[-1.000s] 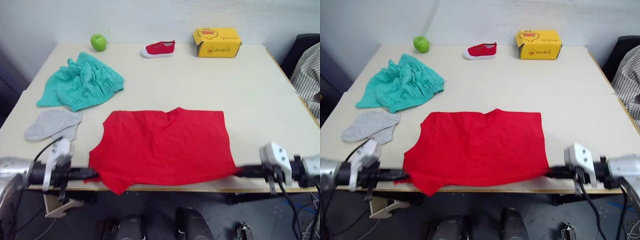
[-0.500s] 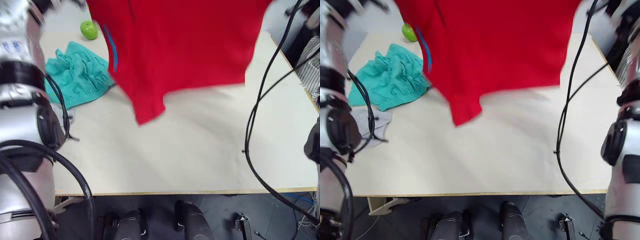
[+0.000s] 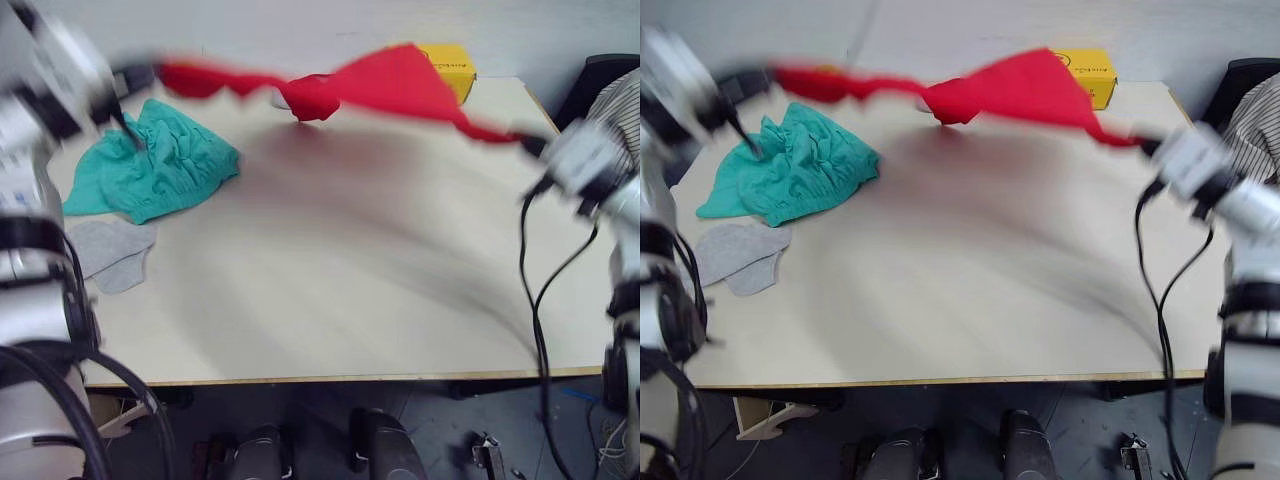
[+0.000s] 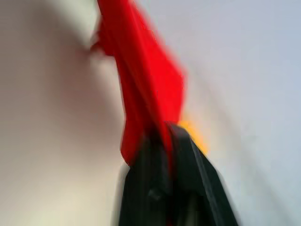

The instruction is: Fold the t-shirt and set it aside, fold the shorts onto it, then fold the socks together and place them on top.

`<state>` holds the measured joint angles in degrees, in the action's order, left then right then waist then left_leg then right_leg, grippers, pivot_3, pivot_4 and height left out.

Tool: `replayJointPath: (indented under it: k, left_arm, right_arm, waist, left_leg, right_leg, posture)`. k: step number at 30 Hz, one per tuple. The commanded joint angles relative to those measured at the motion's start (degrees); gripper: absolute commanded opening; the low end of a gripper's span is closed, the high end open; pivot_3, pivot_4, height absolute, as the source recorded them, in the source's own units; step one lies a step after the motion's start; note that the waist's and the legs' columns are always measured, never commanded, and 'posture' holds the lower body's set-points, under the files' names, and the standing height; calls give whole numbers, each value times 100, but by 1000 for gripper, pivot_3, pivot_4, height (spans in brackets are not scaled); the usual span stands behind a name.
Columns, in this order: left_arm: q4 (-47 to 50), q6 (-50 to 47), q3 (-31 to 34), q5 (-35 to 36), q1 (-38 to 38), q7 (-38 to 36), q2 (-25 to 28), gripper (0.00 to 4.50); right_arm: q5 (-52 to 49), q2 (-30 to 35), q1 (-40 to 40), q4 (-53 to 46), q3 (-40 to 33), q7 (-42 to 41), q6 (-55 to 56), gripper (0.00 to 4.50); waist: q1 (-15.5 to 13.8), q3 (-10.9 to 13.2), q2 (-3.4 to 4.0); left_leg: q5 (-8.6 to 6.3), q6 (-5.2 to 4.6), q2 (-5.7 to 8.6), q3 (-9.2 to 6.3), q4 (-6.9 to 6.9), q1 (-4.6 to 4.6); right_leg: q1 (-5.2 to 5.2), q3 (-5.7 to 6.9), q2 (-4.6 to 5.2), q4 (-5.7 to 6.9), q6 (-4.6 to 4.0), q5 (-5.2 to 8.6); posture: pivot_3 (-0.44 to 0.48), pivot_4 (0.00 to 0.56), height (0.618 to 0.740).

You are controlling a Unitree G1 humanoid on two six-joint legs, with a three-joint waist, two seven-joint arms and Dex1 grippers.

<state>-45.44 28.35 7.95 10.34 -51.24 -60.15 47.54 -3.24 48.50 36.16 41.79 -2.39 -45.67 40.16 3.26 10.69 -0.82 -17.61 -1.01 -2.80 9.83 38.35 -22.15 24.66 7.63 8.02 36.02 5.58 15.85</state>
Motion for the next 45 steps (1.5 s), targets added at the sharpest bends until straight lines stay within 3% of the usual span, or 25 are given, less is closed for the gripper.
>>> replayJointPath:
  k: [1, 3, 6, 11, 15, 18, 27, 39, 45]
  left_arm:
    - [2085, -919, 325, 389, 1536, -22, 386, 0]
    - [3551, -1784, 463, 501, 3207, -69, 516, 0]
    - [5037, -2697, 772, 479, 4800, 134, 664, 0]
    - [6008, -3670, 1138, 556, 5851, 210, 816, 0]
    - [6480, -4436, 1288, 974, 6205, -40, 1001, 0]
    - [6666, -5024, 1299, 1297, 6330, -256, 1163, 0]
    - [6318, -5942, 805, 1553, 5914, -986, 1907, 0]
    - [4563, -6441, -999, 1197, 3050, -2028, 2091, 0]
    - [3771, -6400, -1564, 789, 2153, -2038, 1730, 0]
  right_arm:
    - [-383, 254, -1090, -1349, -367, -83, -417, 19]
    - [-459, 336, -2218, -2125, -442, -213, -580, 19]
    - [-487, 552, -3239, -2814, -571, -378, -879, 19]
    - [-625, 901, -4028, -3288, -774, -727, -1425, 19]
    - [-1202, 1174, -4707, -3891, -832, -1393, -2252, 19]
    - [-1411, 1227, -4947, -4165, -876, -1664, -2541, 19]
    - [-1781, 1225, -4959, -4302, -952, -2285, -3295, 19]
    - [-2947, 1523, -3904, -4578, -928, -2800, -6319, 19]
    - [-2702, 1334, -3235, -4364, -706, -2500, -6665, 19]
  waist:
    - [5, 3, 1]
    - [20, 4, 0]
    - [-24, 4, 0]
    - [-138, 7, -6]
    - [-203, 5, -6]
    - [-198, 5, -6]
    - [-174, 5, -6]
    - [-183, 6, -6]
    - [-185, 5, -7]
  left_leg:
    - [0, 0, -2, -12, -5, -15]
    - [-2, 2, -6, -9, -4, -16]
    - [-23, 10, -27, -6, -18, 16]
    - [-50, -4, -38, -9, 29, 45]
    - [-83, 26, -57, -19, 23, 102]
    - [-90, 30, -85, -20, 30, 96]
    - [-96, 38, -100, -10, 44, 98]
    - [-100, 38, -92, 7, 64, 78]
    - [-100, 39, -82, 25, 72, 63]
  right_leg:
    - [24, -9, 2, -1, 0, 0]
    - [33, -19, 2, 2, 0, 0]
    - [10, -27, -1, -5, -13, 13]
    - [-29, -28, 2, -20, -18, 5]
    - [-83, -24, -1, -26, -47, 17]
    - [-82, -22, -30, -30, -64, 28]
    - [-78, -11, -51, -30, -69, 34]
    - [-51, -19, -56, -10, -72, 36]
    - [-24, -37, -61, 5, -71, 35]
  posture:
    - [0, 150, 740]
    - [0, 150, 740]
    - [0, 150, 740]
    - [0, 150, 740]
    - [0, 150, 740]
    - [0, 150, 740]
    - [0, 150, 740]
    - [0, 150, 740]
    - [0, 150, 740]
